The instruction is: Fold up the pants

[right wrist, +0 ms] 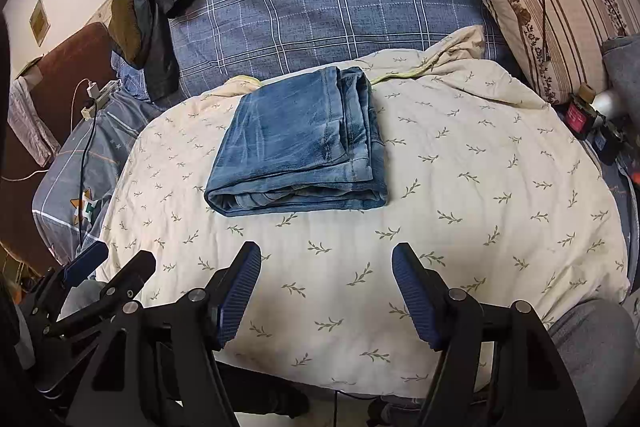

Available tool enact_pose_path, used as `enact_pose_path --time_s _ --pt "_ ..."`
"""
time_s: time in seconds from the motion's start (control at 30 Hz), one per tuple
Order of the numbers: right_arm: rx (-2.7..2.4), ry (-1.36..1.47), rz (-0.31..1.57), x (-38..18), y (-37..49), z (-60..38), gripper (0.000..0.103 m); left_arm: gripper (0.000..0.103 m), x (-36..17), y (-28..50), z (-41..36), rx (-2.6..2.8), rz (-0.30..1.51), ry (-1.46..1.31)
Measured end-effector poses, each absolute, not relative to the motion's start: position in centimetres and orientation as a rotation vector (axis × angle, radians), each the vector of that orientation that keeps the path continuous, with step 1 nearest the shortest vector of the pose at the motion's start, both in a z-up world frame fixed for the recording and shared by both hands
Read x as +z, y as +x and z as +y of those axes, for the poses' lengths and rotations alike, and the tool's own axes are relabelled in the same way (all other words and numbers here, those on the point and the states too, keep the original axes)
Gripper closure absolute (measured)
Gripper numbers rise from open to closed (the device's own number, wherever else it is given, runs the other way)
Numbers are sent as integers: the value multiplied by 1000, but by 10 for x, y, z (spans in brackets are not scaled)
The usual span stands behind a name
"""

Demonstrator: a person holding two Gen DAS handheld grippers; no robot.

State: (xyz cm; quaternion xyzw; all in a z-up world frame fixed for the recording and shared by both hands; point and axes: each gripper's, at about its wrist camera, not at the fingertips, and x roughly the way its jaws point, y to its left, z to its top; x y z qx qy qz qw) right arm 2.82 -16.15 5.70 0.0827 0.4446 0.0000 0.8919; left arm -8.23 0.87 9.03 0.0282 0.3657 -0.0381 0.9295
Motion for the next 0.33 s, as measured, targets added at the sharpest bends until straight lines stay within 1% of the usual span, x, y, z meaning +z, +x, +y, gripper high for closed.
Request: enact_pose_path --time_s 0.33 --pt "-3 174 923 56 28 -161 34 31 91 -84 7 -84 739 65"
